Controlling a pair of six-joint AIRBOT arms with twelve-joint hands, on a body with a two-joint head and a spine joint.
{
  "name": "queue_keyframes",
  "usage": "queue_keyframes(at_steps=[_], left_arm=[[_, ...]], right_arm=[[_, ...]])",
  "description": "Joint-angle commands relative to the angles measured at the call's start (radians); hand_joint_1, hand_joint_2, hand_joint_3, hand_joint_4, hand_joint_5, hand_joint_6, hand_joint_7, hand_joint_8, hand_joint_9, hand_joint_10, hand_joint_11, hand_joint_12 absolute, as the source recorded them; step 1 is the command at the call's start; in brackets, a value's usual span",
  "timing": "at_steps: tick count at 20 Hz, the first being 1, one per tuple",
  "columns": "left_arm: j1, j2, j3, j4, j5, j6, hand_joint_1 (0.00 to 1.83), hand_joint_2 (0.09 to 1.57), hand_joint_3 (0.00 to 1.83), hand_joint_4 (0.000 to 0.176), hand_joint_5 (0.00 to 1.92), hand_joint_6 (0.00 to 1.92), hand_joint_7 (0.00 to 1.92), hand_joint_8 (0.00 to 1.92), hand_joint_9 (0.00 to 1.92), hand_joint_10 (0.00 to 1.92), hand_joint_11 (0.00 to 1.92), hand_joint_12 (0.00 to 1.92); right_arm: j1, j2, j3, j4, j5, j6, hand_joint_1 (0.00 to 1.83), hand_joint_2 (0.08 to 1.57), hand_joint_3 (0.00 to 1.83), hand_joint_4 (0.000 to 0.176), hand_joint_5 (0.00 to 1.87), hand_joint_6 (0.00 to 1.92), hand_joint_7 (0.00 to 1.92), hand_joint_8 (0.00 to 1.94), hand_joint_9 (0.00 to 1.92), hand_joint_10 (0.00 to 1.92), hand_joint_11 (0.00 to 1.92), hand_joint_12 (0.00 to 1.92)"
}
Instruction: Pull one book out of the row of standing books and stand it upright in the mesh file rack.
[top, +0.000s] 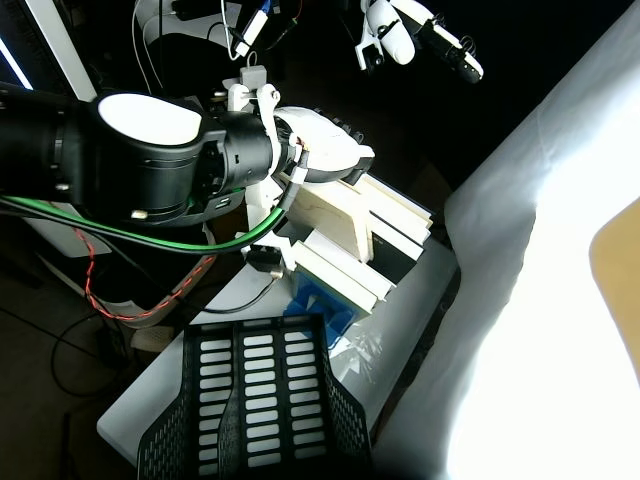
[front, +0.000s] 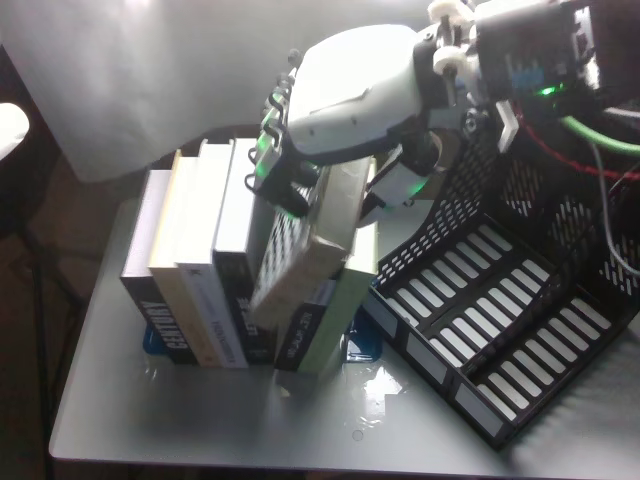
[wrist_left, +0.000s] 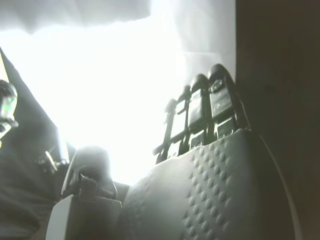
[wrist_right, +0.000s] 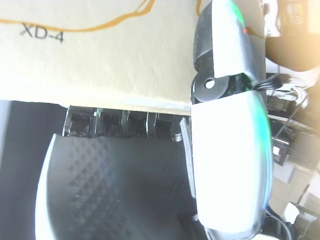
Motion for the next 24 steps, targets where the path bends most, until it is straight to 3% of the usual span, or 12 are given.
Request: queue_keyframes(at_steps=[1,4,5,6,8,12,15,16,17,19,21,24], left_arm=[[-0.007,0.007,0.008,-0.010,-0.119,-0.004,0.00,1.38,0.00,0.024,0.00,0.00,0.00,0.00,0.00,0.00,0.00,0.00],[-0.011,0.005,0.011,-0.006,-0.112,-0.004,0.00,1.38,0.00,0.016,0.00,0.00,0.00,0.00,0.00,0.00,0.00,0.00],[-0.011,0.005,0.011,-0.004,-0.111,-0.004,0.00,1.38,0.00,0.008,0.00,0.00,0.00,0.00,0.00,0.00,0.00,0.00],[-0.013,0.004,0.012,-0.003,-0.110,-0.004,0.00,1.38,0.00,0.011,0.00,0.00,0.00,0.00,0.00,0.00,0.00,0.00],[-0.016,0.003,0.014,-0.001,-0.107,-0.004,0.00,1.38,0.00,0.004,0.00,0.00,0.00,0.00,0.00,0.00,0.00,0.00],[-0.015,0.001,0.015,0.000,-0.105,-0.004,0.00,1.38,0.00,0.004,0.00,0.00,0.00,0.00,0.00,0.00,0.00,0.00],[-0.016,0.002,0.015,0.001,-0.104,-0.004,0.00,1.38,0.00,0.001,0.00,0.00,0.00,0.00,0.00,0.00,0.00,0.00],[-0.016,0.002,0.015,0.002,-0.104,-0.004,0.00,1.38,0.00,0.001,0.00,0.00,0.00,0.00,0.00,0.00,0.00,0.00],[-0.016,0.002,0.015,0.003,-0.103,-0.004,0.00,1.38,0.00,0.003,0.00,0.00,0.00,0.00,0.00,0.00,0.00,0.00],[-0.017,0.000,0.015,0.005,-0.101,-0.004,0.00,1.37,0.00,0.001,0.00,0.00,0.00,0.00,0.00,0.00,0.00,0.00],[-0.017,-0.002,0.016,0.006,-0.100,-0.004,0.01,1.38,0.00,0.001,0.00,0.00,0.00,0.00,0.00,0.00,0.00,0.00],[-0.018,-0.002,0.016,0.008,-0.098,-0.004,0.03,1.39,0.00,0.000,0.00,0.00,0.00,0.00,0.00,0.00,0.00,0.00]], right_arm=[[0.015,0.021,0.001,0.054,-0.011,0.005,1.19,1.26,0.00,0.000,0.74,1.18,0.73,1.67,0.82,1.92,0.78,1.92],[0.030,0.039,-0.002,0.086,0.001,0.010,1.13,1.27,0.00,0.000,0.76,1.32,0.68,1.53,0.51,1.70,0.32,1.92],[0.037,0.045,-0.002,0.089,0.003,0.014,1.06,1.26,0.00,0.000,0.75,1.38,0.54,1.10,0.25,1.28,0.01,1.88],[0.044,0.051,-0.003,0.096,0.003,0.015,1.14,1.27,0.00,0.000,0.81,1.38,0.55,1.42,0.22,1.41,0.00,1.91],[0.062,0.068,-0.003,0.097,0.006,0.035,1.13,1.27,0.00,0.001,0.76,1.35,0.67,1.50,0.52,1.58,0.16,1.92],[0.085,0.095,-0.003,0.113,0.020,0.051,1.13,1.25,0.01,0.000,0.84,1.27,0.55,1.53,0.24,1.72,0.02,1.92],[0.111,0.120,-0.008,0.136,0.024,0.050,1.17,1.27,0.00,0.000,0.82,1.18,0.61,1.67,0.41,1.85,0.29,1.92],[0.122,0.129,-0.008,0.146,0.024,0.050,1.13,1.21,0.00,0.000,0.84,1.21,0.86,1.89,0.87,1.91,0.83,1.92],[0.134,0.138,-0.007,0.156,0.023,0.049,1.13,1.18,0.00,0.000,0.87,1.17,0.97,1.93,1.05,1.92,1.03,1.92],[0.152,0.155,-0.007,0.181,0.015,0.035,1.12,1.17,0.00,0.000,0.87,1.18,0.98,1.94,1.09,1.92,1.10,1.92],[0.170,0.175,-0.010,0.196,0.001,0.025,1.18,1.26,0.01,0.000,0.80,1.08,0.66,1.78,0.73,1.92,0.66,1.92],[0.203,0.207,-0.019,0.196,-0.018,0.022,1.19,1.24,0.00,0.000,0.91,1.05,0.60,1.65,0.24,1.92,0.06,1.92]])
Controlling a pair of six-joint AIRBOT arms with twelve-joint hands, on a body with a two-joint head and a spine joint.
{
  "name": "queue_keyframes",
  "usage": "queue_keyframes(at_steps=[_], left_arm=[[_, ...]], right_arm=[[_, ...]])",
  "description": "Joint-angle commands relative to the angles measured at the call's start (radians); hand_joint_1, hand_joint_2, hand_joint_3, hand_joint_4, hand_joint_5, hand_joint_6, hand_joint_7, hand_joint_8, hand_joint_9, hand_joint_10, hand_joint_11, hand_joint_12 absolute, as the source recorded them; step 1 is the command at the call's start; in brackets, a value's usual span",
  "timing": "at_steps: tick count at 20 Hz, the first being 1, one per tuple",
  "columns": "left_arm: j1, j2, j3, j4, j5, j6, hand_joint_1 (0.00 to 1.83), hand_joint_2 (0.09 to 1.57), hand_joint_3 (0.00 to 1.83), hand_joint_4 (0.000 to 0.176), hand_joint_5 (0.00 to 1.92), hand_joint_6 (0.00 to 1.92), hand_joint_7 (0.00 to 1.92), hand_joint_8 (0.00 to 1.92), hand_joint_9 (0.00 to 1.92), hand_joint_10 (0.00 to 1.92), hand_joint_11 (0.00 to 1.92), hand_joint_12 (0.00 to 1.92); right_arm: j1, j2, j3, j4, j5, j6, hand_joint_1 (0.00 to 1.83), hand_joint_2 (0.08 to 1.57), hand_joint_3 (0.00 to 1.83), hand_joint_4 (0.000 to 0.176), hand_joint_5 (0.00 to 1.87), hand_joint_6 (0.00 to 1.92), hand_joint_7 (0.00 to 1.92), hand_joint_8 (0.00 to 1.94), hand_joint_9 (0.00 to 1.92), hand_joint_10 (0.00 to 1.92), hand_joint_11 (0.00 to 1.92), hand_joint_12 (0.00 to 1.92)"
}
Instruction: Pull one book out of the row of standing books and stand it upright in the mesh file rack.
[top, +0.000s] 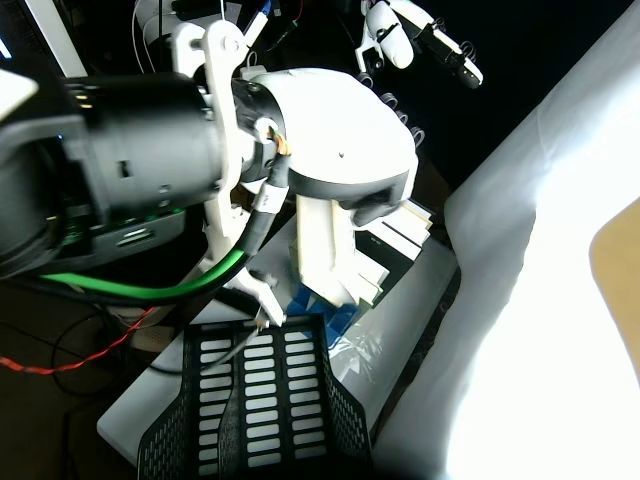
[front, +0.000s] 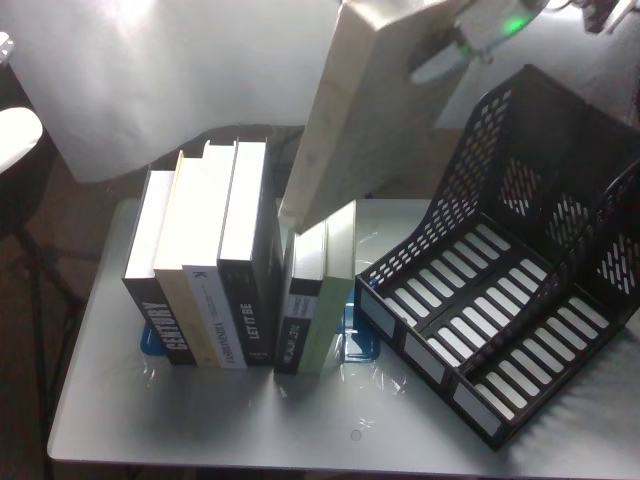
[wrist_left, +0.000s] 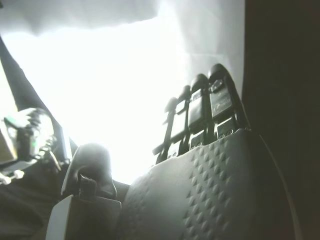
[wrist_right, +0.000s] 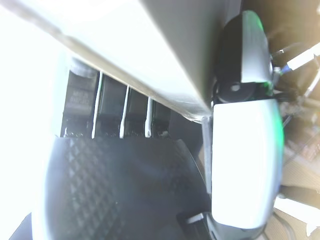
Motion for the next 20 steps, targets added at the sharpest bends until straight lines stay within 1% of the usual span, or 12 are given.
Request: queue_keyframes(at_steps=[1,2,3,4,5,6,7,9,12,16,18,20], left_arm=[[-0.006,0.007,0.008,-0.018,-0.120,-0.004,0.04,1.39,0.00,0.000,0.00,0.00,0.00,0.00,0.00,0.00,0.00,0.00],[-0.006,0.007,0.008,-0.017,-0.119,-0.004,0.04,1.39,0.00,0.000,0.00,0.00,0.00,0.00,0.00,0.00,0.00,0.00],[-0.006,0.007,0.008,-0.017,-0.118,-0.004,0.02,1.39,0.00,0.000,0.00,0.00,0.00,0.00,0.00,0.00,0.00,0.00],[-0.006,0.007,0.007,-0.017,-0.117,-0.004,0.03,1.39,0.00,0.000,0.00,0.00,0.00,0.00,0.00,0.00,0.00,0.00],[-0.006,0.007,0.006,-0.016,-0.116,-0.004,0.05,1.39,0.00,0.000,0.00,0.00,0.00,0.00,0.00,0.00,0.00,0.00],[-0.005,0.008,0.006,-0.017,-0.115,-0.004,0.04,1.39,0.00,0.000,0.00,0.00,0.00,0.00,0.00,0.00,0.00,0.00],[-0.005,0.008,0.005,-0.017,-0.113,-0.004,0.03,1.39,0.00,0.000,0.00,0.00,0.00,0.00,0.00,0.00,0.00,0.00],[-0.005,0.010,0.002,-0.017,-0.113,-0.004,0.03,1.39,0.00,0.002,0.00,0.00,0.00,0.00,0.00,0.00,0.00,0.00],[-0.001,0.015,-0.005,-0.018,-0.117,-0.004,0.01,1.38,0.00,0.020,0.00,0.00,0.00,0.00,0.00,0.00,0.00,0.00],[-0.002,0.016,-0.007,-0.017,-0.112,-0.004,0.01,1.38,0.00,0.023,0.00,0.00,0.00,0.00,0.00,0.00,0.00,0.00],[-0.002,0.018,-0.011,-0.017,-0.113,-0.004,0.01,1.39,0.00,0.006,0.00,0.00,0.00,0.00,0.00,0.00,0.00,0.00],[-0.002,0.019,-0.013,-0.017,-0.114,-0.004,0.02,1.40,0.01,0.000,0.00,0.00,0.00,0.00,0.00,0.00,0.00,0.00]], right_arm=[[0.023,0.019,-0.005,0.074,-0.005,-0.007,1.19,1.23,0.00,0.000,0.94,1.08,0.60,1.57,0.16,1.84,0.01,1.92],[0.031,0.028,-0.012,0.070,-0.013,-0.010,1.19,1.23,0.00,0.000,0.94,1.08,0.60,1.57,0.16,1.84,0.01,1.92],[0.038,0.040,-0.020,0.059,-0.023,-0.010,1.17,1.26,0.00,0.000,0.87,1.28,0.54,1.53,0.13,1.66,0.00,1.92],[0.041,0.049,-0.028,0.043,-0.034,-0.008,1.11,1.19,0.00,0.000,0.89,1.18,0.42,1.36,0.09,1.66,0.00,1.92],[0.042,0.056,-0.033,0.025,-0.042,0.002,1.11,1.18,0.00,0.000,0.87,1.18,0.44,1.12,0.05,1.45,0.00,1.92],[0.045,0.068,-0.039,0.001,-0.049,0.017,1.16,1.24,0.01,0.000,0.86,1.30,0.54,1.39,0.20,1.45,0.00,1.92],[0.045,0.080,-0.044,-0.012,-0.056,0.023,1.16,1.25,0.00,0.000,0.86,1.21,0.60,1.56,0.35,1.67,0.02,1.92],[0.045,0.101,-0.053,-0.047,-0.074,0.043,1.23,1.20,0.00,0.000,0.81,1.05,0.88,1.44,0.89,1.81,0.65,1.92],[0.045,0.128,-0.067,-0.084,-0.094,0.072,1.22,1.17,0.00,0.000,0.89,1.00,0.91,1.34,0.77,1.50,0.37,1.92],[0.095,0.179,-0.097,-0.187,-0.111,0.140,1.22,1.17,0.00,0.000,0.90,0.98,0.92,1.33,0.78,1.47,0.35,1.92],[0.110,0.204,-0.118,-0.208,-0.118,0.151,1.32,1.18,0.00,0.000,0.88,1.02,0.88,1.30,0.70,1.47,0.26,1.85],[0.122,0.216,-0.124,-0.235,-0.124,0.172,1.22,1.17,0.00,0.000,0.88,1.07,0.90,1.26,0.67,1.32,0.13,1.82]])
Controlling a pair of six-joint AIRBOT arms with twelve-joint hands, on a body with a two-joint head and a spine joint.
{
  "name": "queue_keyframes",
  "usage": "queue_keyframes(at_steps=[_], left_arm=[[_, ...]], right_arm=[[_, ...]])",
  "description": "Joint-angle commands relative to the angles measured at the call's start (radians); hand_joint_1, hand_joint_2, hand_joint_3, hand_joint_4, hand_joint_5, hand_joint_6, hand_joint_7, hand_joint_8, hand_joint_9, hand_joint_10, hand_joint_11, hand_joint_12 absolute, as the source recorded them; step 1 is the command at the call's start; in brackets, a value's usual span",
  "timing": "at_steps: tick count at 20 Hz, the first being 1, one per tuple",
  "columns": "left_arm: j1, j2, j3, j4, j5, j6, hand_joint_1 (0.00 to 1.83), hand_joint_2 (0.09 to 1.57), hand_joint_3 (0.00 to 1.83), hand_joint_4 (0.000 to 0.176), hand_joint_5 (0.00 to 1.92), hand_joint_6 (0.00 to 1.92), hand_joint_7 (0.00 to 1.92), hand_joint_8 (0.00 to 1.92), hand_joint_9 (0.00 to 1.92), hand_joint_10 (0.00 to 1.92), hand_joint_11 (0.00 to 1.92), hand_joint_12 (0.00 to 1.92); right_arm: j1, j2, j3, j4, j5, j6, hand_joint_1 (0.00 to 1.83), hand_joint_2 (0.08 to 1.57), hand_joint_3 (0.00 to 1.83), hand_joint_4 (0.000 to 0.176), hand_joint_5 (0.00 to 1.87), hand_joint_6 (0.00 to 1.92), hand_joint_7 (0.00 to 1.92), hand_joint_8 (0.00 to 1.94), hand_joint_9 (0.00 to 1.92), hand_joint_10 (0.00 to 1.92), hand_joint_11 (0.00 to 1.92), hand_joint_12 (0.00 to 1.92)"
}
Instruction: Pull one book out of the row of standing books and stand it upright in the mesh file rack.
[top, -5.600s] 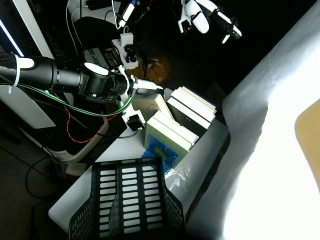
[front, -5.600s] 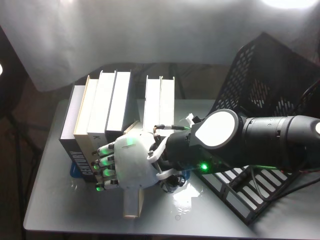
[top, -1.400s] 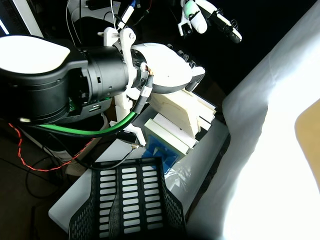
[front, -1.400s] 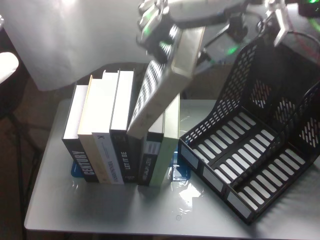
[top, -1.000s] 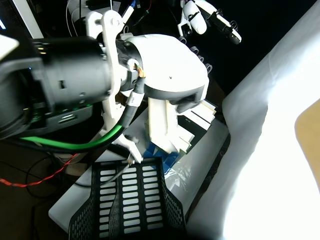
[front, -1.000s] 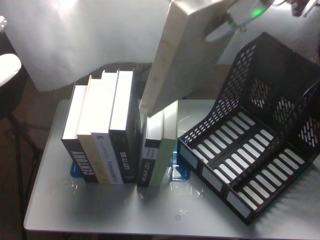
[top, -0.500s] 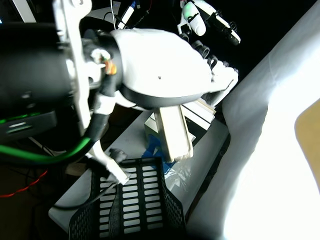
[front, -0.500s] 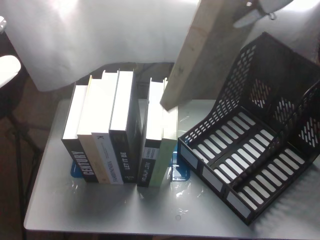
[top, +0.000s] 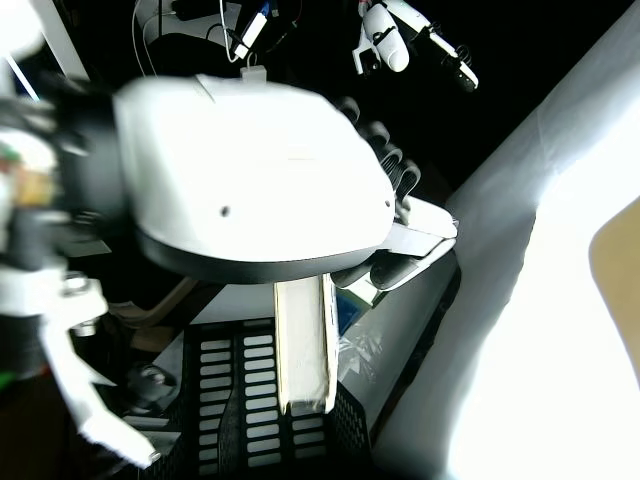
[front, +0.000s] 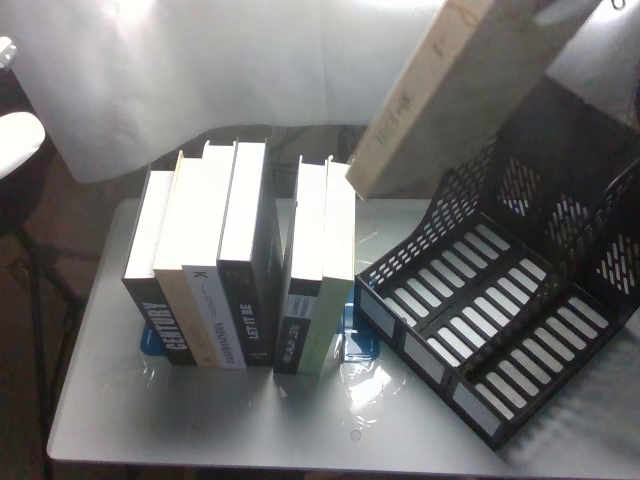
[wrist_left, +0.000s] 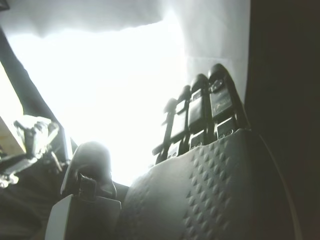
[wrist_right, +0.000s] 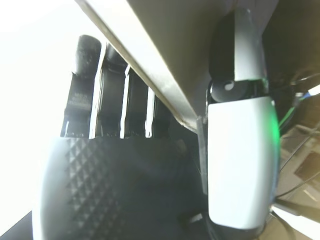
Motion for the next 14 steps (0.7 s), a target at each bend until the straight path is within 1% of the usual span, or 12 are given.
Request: queue_keyframes(at_steps=[1,2,3,5,6,8,9,10,11,12,13,14], left_arm=[[-0.002,0.016,0.002,-0.015,-0.122,-0.004,0.04,1.41,0.01,0.000,0.01,0.00,0.00,0.00,0.00,0.00,0.00,0.00],[-0.002,0.016,0.001,-0.015,-0.124,-0.004,0.07,1.41,0.00,0.000,0.02,0.01,0.00,0.00,0.00,0.00,0.00,0.00],[-0.002,0.017,0.000,-0.015,-0.125,-0.004,0.08,1.41,0.00,0.000,0.01,0.00,0.00,0.00,0.00,0.00,0.00,0.00],[-0.001,0.019,-0.003,-0.015,-0.127,-0.004,0.10,1.41,0.00,0.000,0.00,0.00,0.00,0.00,0.00,0.00,0.00,0.00],[-0.001,0.020,-0.004,-0.015,-0.125,-0.004,0.10,1.42,0.00,0.000,0.00,0.00,0.00,0.00,0.00,0.00,0.00,0.00],[-0.001,0.020,-0.006,-0.015,-0.122,-0.004,0.10,1.42,0.00,0.000,0.00,0.00,0.00,0.00,0.00,0.00,0.00,0.00],[-0.001,0.020,-0.007,-0.015,-0.123,-0.004,0.10,1.42,0.00,0.000,0.00,0.00,0.00,0.00,0.00,0.00,0.00,0.00],[-0.001,0.021,-0.010,-0.014,-0.123,-0.004,0.10,1.42,0.00,0.000,0.00,0.00,0.00,0.00,0.00,0.00,0.00,0.00],[-0.001,0.022,-0.011,-0.013,-0.124,-0.004,0.10,1.42,0.00,0.000,0.00,0.00,0.00,0.00,0.00,0.00,0.00,0.00],[-0.001,0.022,-0.013,-0.012,-0.125,-0.004,0.10,1.42,0.00,0.000,0.00,0.00,0.00,0.00,0.00,0.00,0.00,0.00],[0.000,0.023,-0.015,-0.012,-0.126,-0.004,0.08,1.42,0.00,0.000,0.00,0.00,0.00,0.00,0.00,0.00,0.00,0.00],[0.003,0.023,-0.017,-0.012,-0.127,-0.004,0.07,1.42,0.00,0.000,0.00,0.00,0.00,0.00,0.00,0.00,0.00,0.00]], right_arm=[[0.027,0.019,-0.002,0.048,-0.035,0.009,1.19,1.18,0.00,0.000,0.90,1.03,0.85,1.35,0.65,1.33,0.10,1.84],[0.028,0.027,-0.008,0.037,-0.039,0.015,1.34,1.20,0.00,0.000,0.84,1.12,0.83,1.36,0.65,1.50,0.15,1.82],[0.028,0.031,-0.009,0.021,-0.039,0.029,1.22,1.19,0.00,0.000,0.89,1.05,0.81,1.41,0.58,1.49,0.09,1.90],[0.028,0.037,-0.011,-0.005,-0.040,0.054,1.20,1.18,0.00,0.000,0.86,1.09,0.89,1.32,0.60,1.40,0.03,1.91],[0.028,0.040,-0.013,-0.030,-0.041,0.075,1.22,1.17,0.00,0.000,0.87,1.03,0.91,1.34,0.74,1.58,0.35,1.92],[0.028,0.048,-0.017,-0.081,-0.043,0.112,1.20,1.18,0.00,0.000,0.94,1.01,0.80,1.40,0.50,1.58,0.15,1.92],[0.028,0.049,-0.017,-0.100,-0.044,0.128,1.19,1.19,0.00,0.000,0.88,1.08,0.83,1.39,0.59,1.55,0.20,1.92],[0.028,0.050,-0.017,-0.127,-0.045,0.144,1.18,1.19,0.00,0.000,0.87,1.09,0.81,1.41,0.59,1.56,0.22,1.92],[0.024,0.050,-0.017,-0.146,-0.045,0.157,1.18,1.21,0.00,0.000,0.90,1.14,0.72,1.43,0.43,1.53,0.04,1.92],[0.015,0.049,-0.017,-0.147,-0.046,0.158,1.18,1.22,0.00,0.000,0.90,1.17,0.68,1.45,0.37,1.53,0.01,1.92],[0.005,0.047,-0.017,-0.147,-0.048,0.158,1.18,1.22,0.00,0.000,0.89,1.11,0.68,1.54,0.38,1.67,0.04,1.92],[-0.007,0.045,-0.016,-0.147,-0.049,0.158,1.19,1.22,0.00,0.000,0.87,1.08,0.75,1.52,0.49,1.66,0.08,1.92]])
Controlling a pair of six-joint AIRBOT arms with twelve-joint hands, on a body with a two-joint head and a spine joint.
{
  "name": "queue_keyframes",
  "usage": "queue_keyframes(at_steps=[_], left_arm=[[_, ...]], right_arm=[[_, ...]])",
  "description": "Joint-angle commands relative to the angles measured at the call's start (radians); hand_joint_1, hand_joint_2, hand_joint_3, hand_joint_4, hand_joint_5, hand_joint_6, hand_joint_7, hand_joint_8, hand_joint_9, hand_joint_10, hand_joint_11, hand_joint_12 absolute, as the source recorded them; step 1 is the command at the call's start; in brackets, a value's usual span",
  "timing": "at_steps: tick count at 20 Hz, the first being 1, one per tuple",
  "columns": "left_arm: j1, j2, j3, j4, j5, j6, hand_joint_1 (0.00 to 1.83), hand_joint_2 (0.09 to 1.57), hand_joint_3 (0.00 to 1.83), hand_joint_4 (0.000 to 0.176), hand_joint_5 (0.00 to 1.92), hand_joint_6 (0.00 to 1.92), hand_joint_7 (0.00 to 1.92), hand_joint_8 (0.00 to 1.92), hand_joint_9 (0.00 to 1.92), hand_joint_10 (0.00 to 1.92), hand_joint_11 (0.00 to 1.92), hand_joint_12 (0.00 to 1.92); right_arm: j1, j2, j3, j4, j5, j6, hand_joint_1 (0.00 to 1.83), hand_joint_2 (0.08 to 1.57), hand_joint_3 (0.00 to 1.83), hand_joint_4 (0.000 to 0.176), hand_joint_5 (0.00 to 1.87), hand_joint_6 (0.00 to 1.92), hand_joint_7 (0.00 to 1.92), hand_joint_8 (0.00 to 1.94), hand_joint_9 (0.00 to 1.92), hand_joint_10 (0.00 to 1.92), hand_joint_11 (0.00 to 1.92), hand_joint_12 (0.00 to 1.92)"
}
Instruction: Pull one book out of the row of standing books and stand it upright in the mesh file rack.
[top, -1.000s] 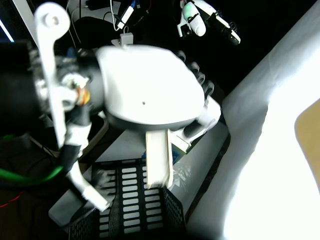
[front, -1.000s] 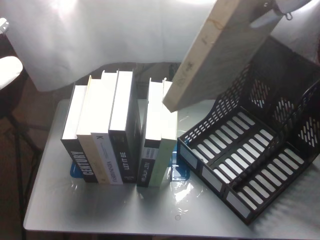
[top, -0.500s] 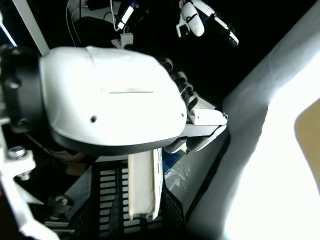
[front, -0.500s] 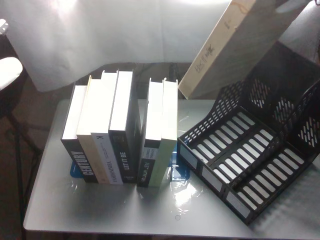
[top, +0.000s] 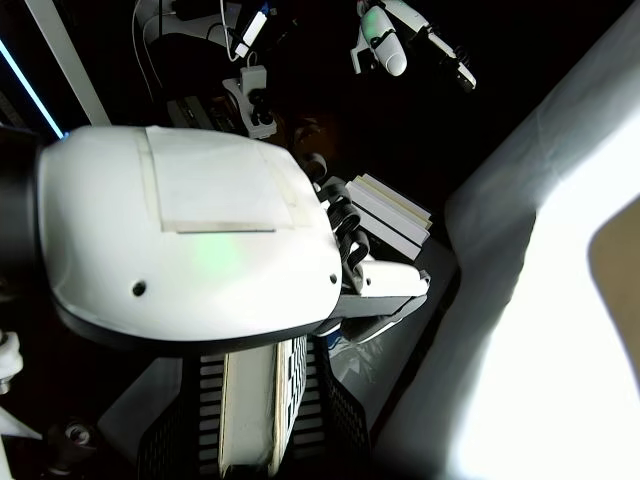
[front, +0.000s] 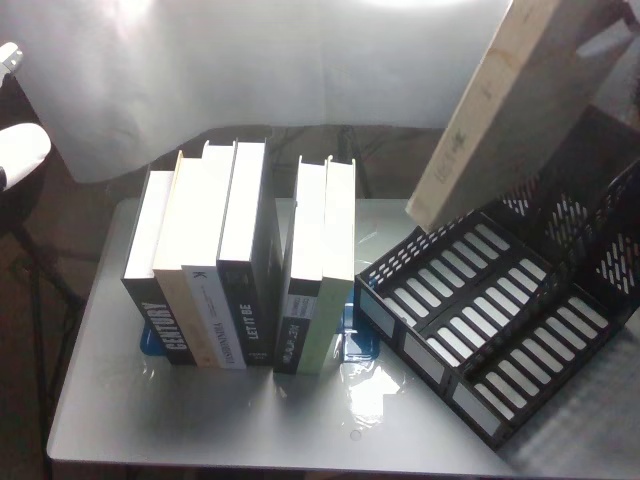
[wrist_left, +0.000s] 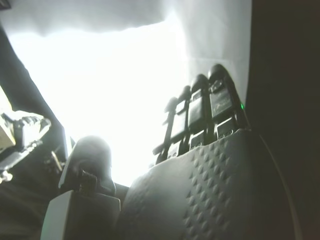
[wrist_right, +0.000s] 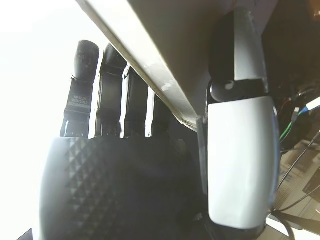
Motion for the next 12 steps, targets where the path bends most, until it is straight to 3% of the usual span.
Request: queue_keyframes(at_steps=[1,4,7,9,11,12], left_arm=[[0.002,0.018,0.003,-0.014,-0.125,-0.004,0.06,1.42,0.00,0.000,0.00,0.00,0.00,0.00,0.00,0.00,0.00,0.00],[0.011,0.018,-0.001,-0.014,-0.127,-0.004,0.04,1.42,0.00,0.000,0.00,0.00,0.00,0.00,0.00,0.00,0.00,0.00],[0.018,0.018,-0.003,-0.015,-0.124,-0.004,0.15,1.44,0.01,0.000,0.01,0.00,0.00,0.00,0.00,0.00,0.00,0.00],[0.018,0.018,-0.003,-0.014,-0.123,-0.004,0.16,1.44,0.01,0.000,0.01,0.00,0.00,0.00,0.00,0.00,0.00,0.00],[0.019,0.018,-0.005,-0.011,-0.127,-0.004,0.16,1.44,0.00,0.000,0.02,0.01,0.00,0.00,0.00,0.00,0.00,0.00],[0.021,0.018,-0.007,-0.011,-0.132,-0.004,0.16,1.44,0.00,0.000,0.02,0.01,0.00,0.00,0.00,0.00,0.00,0.00]], right_arm=[[0.006,0.013,0.002,0.040,-0.051,0.003,1.19,1.21,0.00,0.000,0.88,1.06,0.75,1.51,0.47,1.65,0.02,1.92],[-0.035,-0.001,0.015,0.046,-0.058,0.001,1.18,1.20,0.00,0.000,0.80,1.19,0.87,1.33,0.68,1.41,0.08,1.92],[-0.093,-0.029,0.038,0.150,-0.061,-0.076,1.19,1.21,0.00,0.000,0.84,1.09,0.80,1.48,0.60,1.59,0.19,1.92],[-0.108,-0.042,0.046,0.162,-0.062,-0.090,1.20,1.20,0.00,0.000,0.87,1.04,0.80,1.49,0.58,1.60,0.12,1.92],[-0.122,-0.056,0.054,0.162,-0.061,-0.097,1.18,1.20,0.00,0.000,0.84,1.14,0.81,1.41,0.61,1.57,0.20,1.92],[-0.127,-0.063,0.058,0.162,-0.061,-0.101,1.18,1.21,0.00,0.000,0.84,1.15,0.80,1.41,0.59,1.56,0.13,1.92]])
